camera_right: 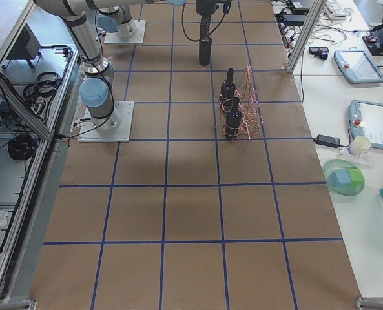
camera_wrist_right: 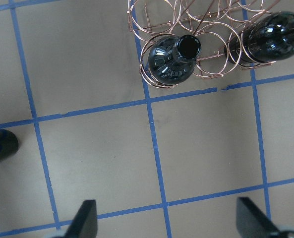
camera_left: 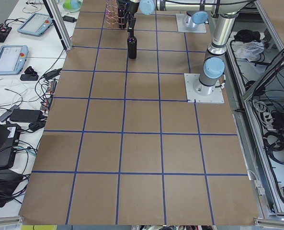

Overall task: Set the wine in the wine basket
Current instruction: 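Open the left gripper and lift it away from the standing bottle, then close the right gripper on the bottle neck while the left arm draws back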

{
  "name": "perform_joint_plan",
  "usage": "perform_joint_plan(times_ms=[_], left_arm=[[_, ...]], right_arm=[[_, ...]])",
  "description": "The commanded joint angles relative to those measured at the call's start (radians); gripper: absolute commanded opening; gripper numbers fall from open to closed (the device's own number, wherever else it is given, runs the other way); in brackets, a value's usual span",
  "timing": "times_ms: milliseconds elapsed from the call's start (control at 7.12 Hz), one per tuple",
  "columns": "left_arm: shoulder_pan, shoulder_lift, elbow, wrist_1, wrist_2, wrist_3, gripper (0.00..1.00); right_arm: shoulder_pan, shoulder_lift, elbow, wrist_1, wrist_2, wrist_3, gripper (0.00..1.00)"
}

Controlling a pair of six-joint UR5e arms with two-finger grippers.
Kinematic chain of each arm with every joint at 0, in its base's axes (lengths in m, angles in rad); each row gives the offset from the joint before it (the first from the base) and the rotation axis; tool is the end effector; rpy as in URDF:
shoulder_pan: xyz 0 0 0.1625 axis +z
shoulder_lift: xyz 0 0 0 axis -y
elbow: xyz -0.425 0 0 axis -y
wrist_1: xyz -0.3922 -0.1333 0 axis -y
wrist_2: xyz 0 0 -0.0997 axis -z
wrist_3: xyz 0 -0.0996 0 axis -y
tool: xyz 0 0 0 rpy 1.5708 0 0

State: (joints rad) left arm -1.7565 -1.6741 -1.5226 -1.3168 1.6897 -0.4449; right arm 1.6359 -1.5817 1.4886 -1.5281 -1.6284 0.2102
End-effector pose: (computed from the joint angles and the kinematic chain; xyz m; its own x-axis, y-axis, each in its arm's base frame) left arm -0.2214 -0.5208 0.4864 -0.9627 -0.2699 -0.0199 -0.2585 0.9386 -0.2284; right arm 0.1592 -0.4811 0.5297 -0.9880 0.1473 0.0457 0.1444 0.9876 -0.0613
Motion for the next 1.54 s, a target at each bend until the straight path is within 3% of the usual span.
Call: perform_joint_plan(times_ms=[0, 281, 561, 982, 1404], left_arm=[[0.189, 0.019, 0.065, -0.119, -0.094, 0.299, 0.95], [0.238, 0.048, 0.056, -0.197, -0.108, 0.504, 0.95], [0.239, 0.056, 0.048, -0.216, -0.108, 0.526, 0.96], [0.233, 0.070, 0.018, -0.231, -0.108, 0.528, 1.00], [0.233, 0.071, 0.002, -0.233, -0.099, 0.526, 1.00]], right_arm=[[0.120, 0.038, -0.011, -0.039, 0.002, 0.015, 1.00], [0.259, 0.127, -0.043, -0.119, 0.010, 0.091, 1.00], [0.333, 0.208, -0.072, -0.156, 0.048, 0.204, 1.00], [0.421, 0.356, -0.198, -0.170, 0.050, 0.302, 1.00], [0.435, 0.382, -0.197, -0.170, 0.050, 0.308, 1.00]])
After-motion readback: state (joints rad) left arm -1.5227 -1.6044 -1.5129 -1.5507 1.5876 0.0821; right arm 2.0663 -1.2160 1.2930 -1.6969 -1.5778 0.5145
